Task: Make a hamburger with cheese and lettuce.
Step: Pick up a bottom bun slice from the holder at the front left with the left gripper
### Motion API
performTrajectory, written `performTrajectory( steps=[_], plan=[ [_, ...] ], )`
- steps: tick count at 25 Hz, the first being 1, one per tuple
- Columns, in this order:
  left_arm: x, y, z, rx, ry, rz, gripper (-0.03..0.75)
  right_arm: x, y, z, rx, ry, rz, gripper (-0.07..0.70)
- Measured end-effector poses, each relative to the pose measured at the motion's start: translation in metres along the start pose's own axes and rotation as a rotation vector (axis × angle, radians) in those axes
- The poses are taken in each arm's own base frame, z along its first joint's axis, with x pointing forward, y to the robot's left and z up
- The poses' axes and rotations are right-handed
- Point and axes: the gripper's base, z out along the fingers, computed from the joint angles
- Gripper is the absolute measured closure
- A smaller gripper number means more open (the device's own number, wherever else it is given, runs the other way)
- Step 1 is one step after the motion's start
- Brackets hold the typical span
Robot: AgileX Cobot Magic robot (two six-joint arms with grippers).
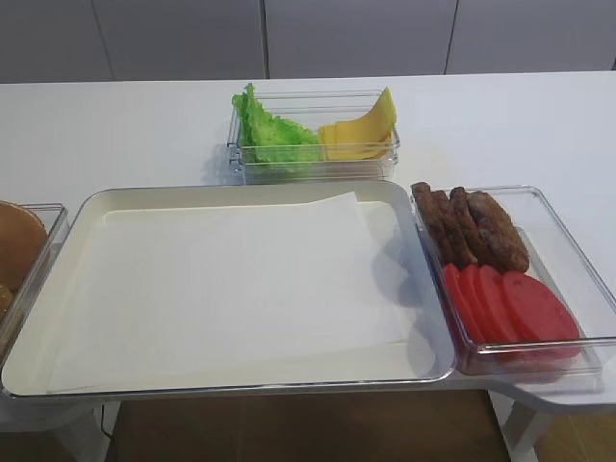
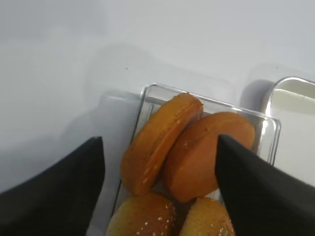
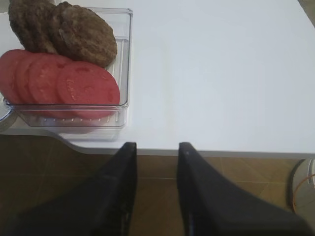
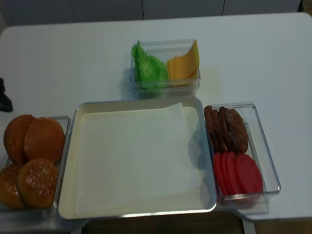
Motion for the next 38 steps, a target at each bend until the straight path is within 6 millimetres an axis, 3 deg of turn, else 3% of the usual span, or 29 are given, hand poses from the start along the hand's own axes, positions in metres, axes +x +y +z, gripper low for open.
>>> performTrajectory(
  steps=[8, 15, 24, 31, 38],
  plan=[
    [0.003, 0.002, 0.011, 0.028, 0.1, 0.199, 0.195, 0.0, 0.0, 0.0, 0.0, 0.0, 0.0, 0.414],
    [-0.014, 0.011, 0.025, 0.076, 0.177, 0.208, 0.225, 0.0, 0.0, 0.0, 0.0, 0.0, 0.0, 0.415],
    [-0.03, 0.013, 0.025, 0.066, 0.121, 0.306, 0.228, 0.0, 0.0, 0.0, 0.0, 0.0, 0.0, 0.415],
    [-0.028, 0.012, 0.025, 0.079, 0.147, 0.257, 0.228, 0.0, 0.0, 0.0, 0.0, 0.0, 0.0, 0.415],
    [-0.026, 0.013, 0.024, 0.071, 0.171, 0.352, 0.254, 0.0, 0.0, 0.0, 0.0, 0.0, 0.0, 0.415]
  ],
)
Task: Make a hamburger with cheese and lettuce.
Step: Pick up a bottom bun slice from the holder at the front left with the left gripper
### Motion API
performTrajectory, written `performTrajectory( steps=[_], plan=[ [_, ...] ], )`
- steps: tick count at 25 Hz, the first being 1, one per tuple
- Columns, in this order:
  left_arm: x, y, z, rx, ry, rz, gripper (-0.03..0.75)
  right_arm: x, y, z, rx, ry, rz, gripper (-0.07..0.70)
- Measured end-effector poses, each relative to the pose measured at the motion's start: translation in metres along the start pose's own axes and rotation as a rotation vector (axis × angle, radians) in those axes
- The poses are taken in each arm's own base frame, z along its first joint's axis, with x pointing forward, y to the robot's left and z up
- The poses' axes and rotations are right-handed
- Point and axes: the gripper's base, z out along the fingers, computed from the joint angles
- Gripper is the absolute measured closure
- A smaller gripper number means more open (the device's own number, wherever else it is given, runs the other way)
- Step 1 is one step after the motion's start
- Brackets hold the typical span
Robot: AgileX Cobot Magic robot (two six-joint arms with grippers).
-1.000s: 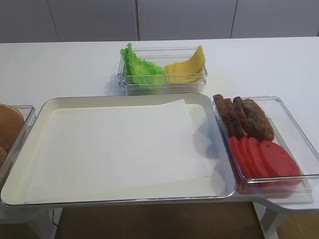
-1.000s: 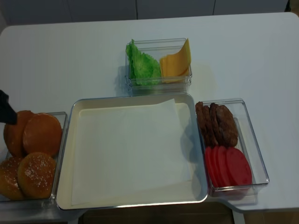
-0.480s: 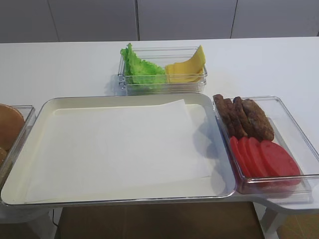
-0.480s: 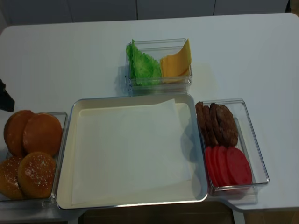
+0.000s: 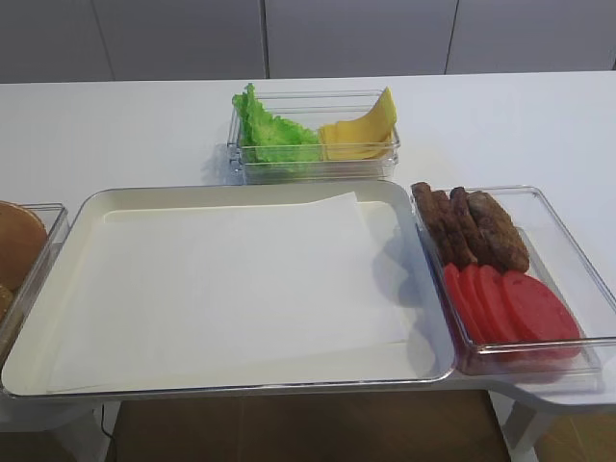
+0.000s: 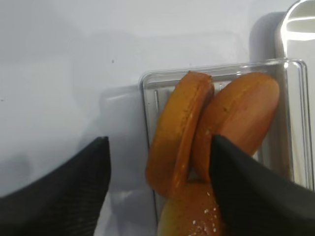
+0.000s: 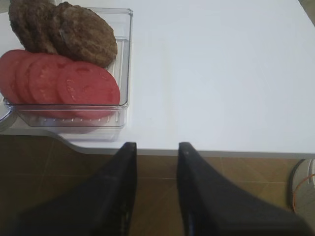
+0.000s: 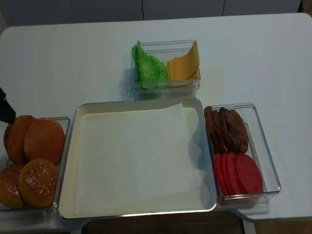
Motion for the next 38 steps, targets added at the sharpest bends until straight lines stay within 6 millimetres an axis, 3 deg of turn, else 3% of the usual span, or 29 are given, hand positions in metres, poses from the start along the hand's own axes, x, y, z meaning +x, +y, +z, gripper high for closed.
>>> performTrajectory(
  steps=[28, 38],
  plan=[
    [-0.003, 0.006, 0.029, 0.087, 0.078, 0.068, 0.318, 0.0, 0.0, 0.0, 0.0, 0.0, 0.0, 0.415],
    [-0.003, 0.006, 0.029, 0.09, 0.079, 0.071, 0.459, 0.0, 0.0, 0.0, 0.0, 0.0, 0.0, 0.415]
  ],
)
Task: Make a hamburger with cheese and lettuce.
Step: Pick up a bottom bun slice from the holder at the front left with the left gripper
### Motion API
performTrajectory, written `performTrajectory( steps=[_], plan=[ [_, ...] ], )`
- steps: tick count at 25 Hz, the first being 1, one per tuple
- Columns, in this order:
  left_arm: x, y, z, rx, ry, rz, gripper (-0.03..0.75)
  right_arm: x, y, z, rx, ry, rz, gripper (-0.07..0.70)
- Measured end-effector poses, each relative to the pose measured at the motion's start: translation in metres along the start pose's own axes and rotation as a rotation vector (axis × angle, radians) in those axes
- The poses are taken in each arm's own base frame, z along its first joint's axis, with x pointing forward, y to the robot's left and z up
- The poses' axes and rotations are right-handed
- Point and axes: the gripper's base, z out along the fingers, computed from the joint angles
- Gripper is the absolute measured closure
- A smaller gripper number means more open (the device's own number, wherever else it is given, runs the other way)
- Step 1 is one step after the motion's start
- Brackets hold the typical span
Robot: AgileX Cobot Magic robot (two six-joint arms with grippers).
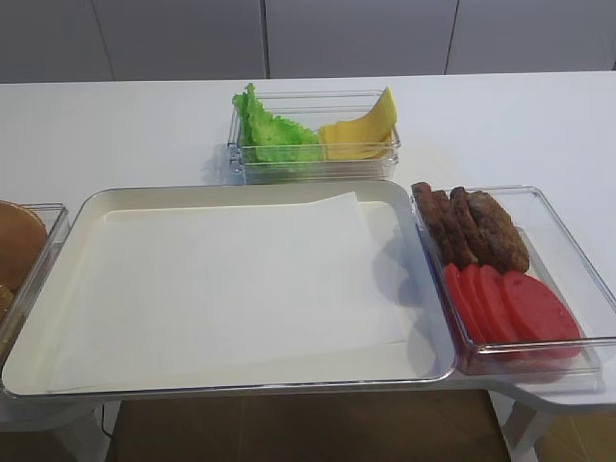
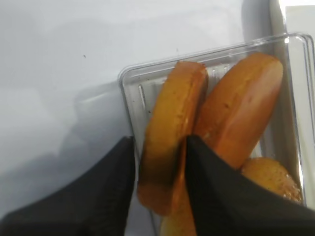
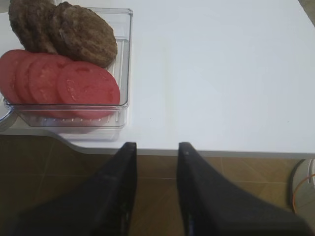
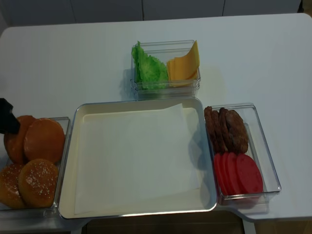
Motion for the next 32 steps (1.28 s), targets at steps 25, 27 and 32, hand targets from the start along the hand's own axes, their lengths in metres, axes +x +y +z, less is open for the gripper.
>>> performTrajectory(
  steps=[25, 27, 32],
  plan=[
    [-0.014, -0.004, -0.032, -0.031, -0.068, 0.09, 0.582, 0.0, 0.0, 0.0, 0.0, 0.0, 0.0, 0.415],
    [-0.014, -0.007, -0.038, -0.042, -0.084, 0.096, 0.582, 0.0, 0.0, 0.0, 0.0, 0.0, 0.0, 0.415],
    [-0.01, -0.013, -0.051, -0.068, -0.111, 0.107, 0.582, 0.0, 0.0, 0.0, 0.0, 0.0, 0.0, 0.415]
  ],
)
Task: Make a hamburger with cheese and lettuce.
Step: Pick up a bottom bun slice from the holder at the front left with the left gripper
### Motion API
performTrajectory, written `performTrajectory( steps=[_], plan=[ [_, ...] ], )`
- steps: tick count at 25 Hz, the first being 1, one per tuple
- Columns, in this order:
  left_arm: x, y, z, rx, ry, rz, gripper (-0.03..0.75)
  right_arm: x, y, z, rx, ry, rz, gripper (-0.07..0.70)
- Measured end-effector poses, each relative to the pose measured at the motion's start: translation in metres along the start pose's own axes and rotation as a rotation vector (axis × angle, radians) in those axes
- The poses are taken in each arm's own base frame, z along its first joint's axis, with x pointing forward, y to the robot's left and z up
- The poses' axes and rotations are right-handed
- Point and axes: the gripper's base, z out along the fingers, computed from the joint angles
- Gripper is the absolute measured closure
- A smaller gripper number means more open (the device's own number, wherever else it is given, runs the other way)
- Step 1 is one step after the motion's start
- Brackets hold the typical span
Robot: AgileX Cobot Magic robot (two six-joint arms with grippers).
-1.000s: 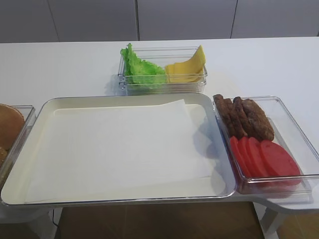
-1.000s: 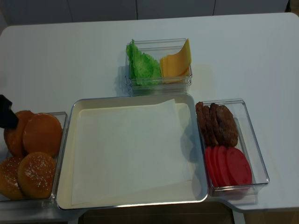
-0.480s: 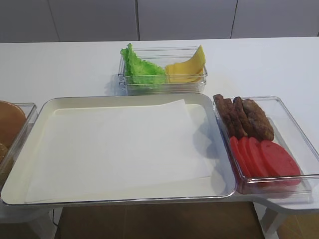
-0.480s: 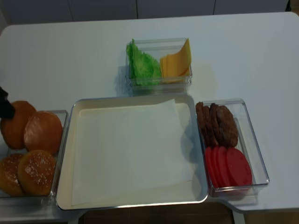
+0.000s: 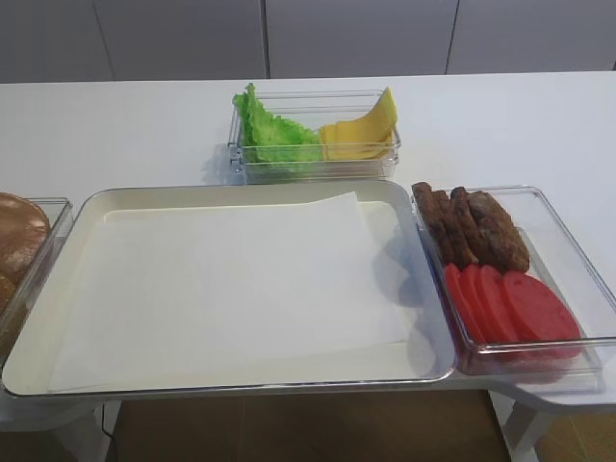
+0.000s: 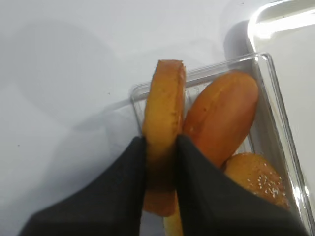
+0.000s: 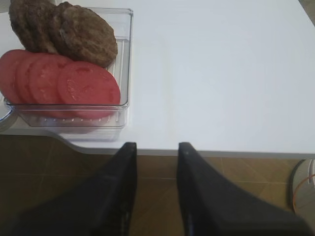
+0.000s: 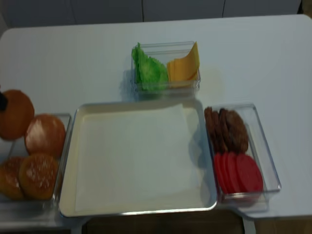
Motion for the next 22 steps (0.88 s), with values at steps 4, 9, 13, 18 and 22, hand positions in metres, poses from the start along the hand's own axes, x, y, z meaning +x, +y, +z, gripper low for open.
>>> performTrajectory(
  steps=[4, 9, 13, 18, 22],
  plan=[
    [0.001, -0.008, -0.016, -0.025, -0.042, 0.011, 0.582, 0.0, 0.0, 0.0, 0.0, 0.0, 0.0, 0.415],
    [0.003, -0.023, -0.041, -0.031, -0.13, 0.011, 0.583, 0.0, 0.0, 0.0, 0.0, 0.0, 0.0, 0.415],
    [0.003, -0.034, -0.055, -0.042, -0.189, -0.04, 0.585, 0.0, 0.0, 0.0, 0.0, 0.0, 0.0, 0.415],
    [-0.004, -0.061, -0.064, -0.029, -0.235, 0.024, 0.585, 0.0, 0.0, 0.0, 0.0, 0.0, 0.0, 0.415],
    [-0.008, -0.081, -0.059, -0.034, -0.185, 0.047, 0.585, 0.0, 0.0, 0.0, 0.0, 0.0, 0.0, 0.415]
  ],
)
